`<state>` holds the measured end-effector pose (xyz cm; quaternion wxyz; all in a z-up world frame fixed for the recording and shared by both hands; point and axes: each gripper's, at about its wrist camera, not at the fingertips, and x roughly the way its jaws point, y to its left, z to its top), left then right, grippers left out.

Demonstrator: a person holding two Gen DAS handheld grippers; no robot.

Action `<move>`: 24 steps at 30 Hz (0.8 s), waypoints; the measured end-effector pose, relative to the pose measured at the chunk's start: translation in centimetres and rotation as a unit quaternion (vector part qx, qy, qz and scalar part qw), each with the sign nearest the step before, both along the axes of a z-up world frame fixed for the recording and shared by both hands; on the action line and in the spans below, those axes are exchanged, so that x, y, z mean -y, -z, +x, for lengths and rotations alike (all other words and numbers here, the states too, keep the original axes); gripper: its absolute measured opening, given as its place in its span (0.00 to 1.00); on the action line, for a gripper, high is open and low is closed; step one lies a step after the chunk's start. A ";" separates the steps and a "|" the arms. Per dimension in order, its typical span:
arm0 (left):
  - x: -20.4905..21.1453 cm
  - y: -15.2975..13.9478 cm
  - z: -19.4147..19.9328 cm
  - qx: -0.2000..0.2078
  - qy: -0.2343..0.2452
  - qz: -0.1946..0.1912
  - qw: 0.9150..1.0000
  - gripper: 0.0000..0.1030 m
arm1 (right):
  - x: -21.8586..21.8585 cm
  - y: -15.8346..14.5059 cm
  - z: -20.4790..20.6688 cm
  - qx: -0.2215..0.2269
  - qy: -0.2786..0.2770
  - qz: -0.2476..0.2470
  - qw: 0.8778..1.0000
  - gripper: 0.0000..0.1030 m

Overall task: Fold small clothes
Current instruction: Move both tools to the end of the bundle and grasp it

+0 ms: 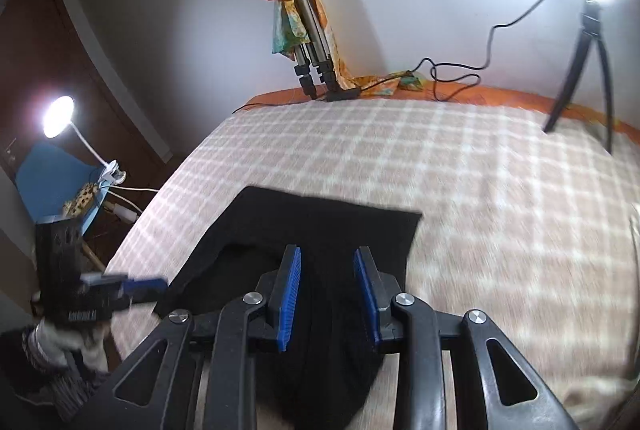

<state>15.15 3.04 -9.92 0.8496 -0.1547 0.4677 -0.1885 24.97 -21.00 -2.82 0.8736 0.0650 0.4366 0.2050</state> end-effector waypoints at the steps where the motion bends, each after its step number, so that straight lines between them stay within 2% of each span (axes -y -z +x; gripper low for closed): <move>1: 0.1 0.3 0.1 -0.004 0.002 0.002 1.000 0.25 | -0.3 0.4 1.3 -0.003 -0.002 0.004 1.000 0.29; 4: 0.2 1.1 0.4 -0.018 0.007 0.002 1.000 0.25 | -0.8 1.8 3.9 -0.018 -0.012 0.026 0.999 0.29; 8: 0.0 1.7 0.6 -0.026 0.010 0.001 1.000 0.25 | -0.7 4.5 5.8 -0.050 -0.011 0.024 0.998 0.29; 11: -0.2 1.7 0.5 -0.023 0.012 0.004 1.000 0.25 | 0.0 6.1 6.6 -0.068 0.004 -0.008 0.998 0.29; 13: -0.3 1.7 0.2 -0.024 0.013 0.002 1.000 0.25 | 0.7 6.8 7.1 -0.075 0.029 -0.055 0.995 0.26; 14: -0.4 1.6 0.1 -0.025 0.011 -0.001 1.000 0.27 | 0.9 6.8 7.1 -0.074 0.035 -0.067 0.994 0.29; 16: -0.8 1.3 -0.4 -0.026 0.006 -0.011 1.000 0.34 | 1.4 6.2 7.2 -0.070 0.039 -0.060 0.995 0.29; 19: -1.4 0.4 -1.1 -0.016 -0.004 -0.023 1.000 0.36 | 1.1 4.8 6.9 -0.049 0.029 -0.058 0.997 0.30; 21: -2.3 0.0 -1.5 -0.013 -0.019 -0.034 0.999 0.44 | 0.7 4.4 6.9 -0.043 0.022 -0.055 0.997 0.32; 24: -4.2 0.0 -1.8 -0.018 -0.048 -0.072 0.996 0.47 | 0.6 4.6 7.2 -0.052 0.021 -0.043 0.998 0.48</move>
